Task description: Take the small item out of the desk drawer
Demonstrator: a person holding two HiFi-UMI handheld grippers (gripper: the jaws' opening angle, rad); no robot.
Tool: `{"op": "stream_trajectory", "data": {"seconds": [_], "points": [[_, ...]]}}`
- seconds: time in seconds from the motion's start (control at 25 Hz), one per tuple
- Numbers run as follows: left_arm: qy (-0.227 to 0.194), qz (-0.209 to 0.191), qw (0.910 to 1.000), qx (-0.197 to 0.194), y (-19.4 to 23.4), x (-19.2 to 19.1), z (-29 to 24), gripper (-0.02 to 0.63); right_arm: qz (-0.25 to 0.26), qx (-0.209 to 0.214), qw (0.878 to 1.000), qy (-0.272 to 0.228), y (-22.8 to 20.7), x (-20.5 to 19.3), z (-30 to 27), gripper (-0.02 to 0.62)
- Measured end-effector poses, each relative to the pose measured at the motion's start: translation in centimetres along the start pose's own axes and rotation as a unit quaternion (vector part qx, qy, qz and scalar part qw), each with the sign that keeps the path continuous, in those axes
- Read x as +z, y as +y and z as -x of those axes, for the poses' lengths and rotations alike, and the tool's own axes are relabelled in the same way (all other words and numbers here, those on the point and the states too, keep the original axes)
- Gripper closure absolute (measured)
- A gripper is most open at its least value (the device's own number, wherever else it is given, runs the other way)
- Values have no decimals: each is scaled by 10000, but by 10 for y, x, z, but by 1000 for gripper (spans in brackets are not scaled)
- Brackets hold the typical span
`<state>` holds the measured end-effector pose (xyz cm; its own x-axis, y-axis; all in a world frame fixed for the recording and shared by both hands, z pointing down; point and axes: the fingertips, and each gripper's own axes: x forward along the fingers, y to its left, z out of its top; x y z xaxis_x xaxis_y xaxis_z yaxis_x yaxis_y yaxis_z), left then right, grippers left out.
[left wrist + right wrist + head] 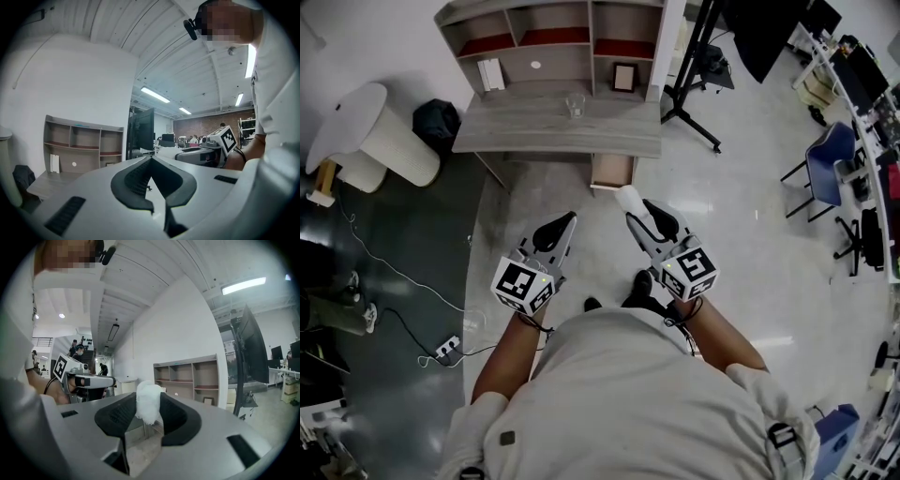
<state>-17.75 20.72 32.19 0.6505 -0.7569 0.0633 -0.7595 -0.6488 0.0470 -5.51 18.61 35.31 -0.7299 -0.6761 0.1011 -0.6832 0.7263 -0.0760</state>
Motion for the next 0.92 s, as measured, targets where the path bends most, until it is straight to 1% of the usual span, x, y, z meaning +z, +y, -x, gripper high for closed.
{"op": "stream_trajectory", "data": {"seconds": [0.28,0.56,0.76,0.92], "points": [[-12,48,9999,-157,7,-7,21,591,5,-128,9999,-53,24,-1,2,430],[-67,55,9997,-237,15,-4,24,591,131,-183,9997,-80,32,9,0,431],[-84,88,9996,-262,17,-4,24,591,280,-163,9995,-42,37,10,-5,431],[-81,89,9995,-303,19,-6,21,591,286,-121,9995,-39,38,8,-10,431]]}}
